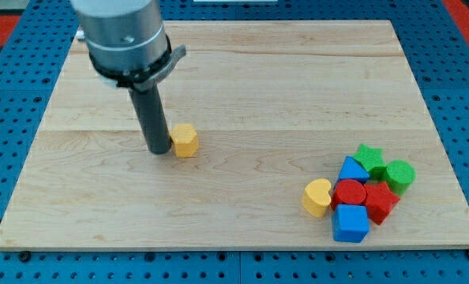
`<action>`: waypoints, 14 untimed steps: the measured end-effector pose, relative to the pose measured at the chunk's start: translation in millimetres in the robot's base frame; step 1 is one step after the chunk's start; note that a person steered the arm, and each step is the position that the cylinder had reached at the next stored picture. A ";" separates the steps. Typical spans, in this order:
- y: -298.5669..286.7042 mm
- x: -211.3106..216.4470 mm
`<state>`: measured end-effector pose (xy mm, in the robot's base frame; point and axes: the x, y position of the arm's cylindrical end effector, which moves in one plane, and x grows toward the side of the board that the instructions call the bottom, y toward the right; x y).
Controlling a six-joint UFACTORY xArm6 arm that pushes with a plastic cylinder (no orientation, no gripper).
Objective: Move the yellow hexagon towards top center
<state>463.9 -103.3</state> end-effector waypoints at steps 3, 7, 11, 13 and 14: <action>43.5 2.2; 61.2 4.0; 180.2 -47.1; 149.1 -113.5; 155.2 -133.8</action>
<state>330.1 51.8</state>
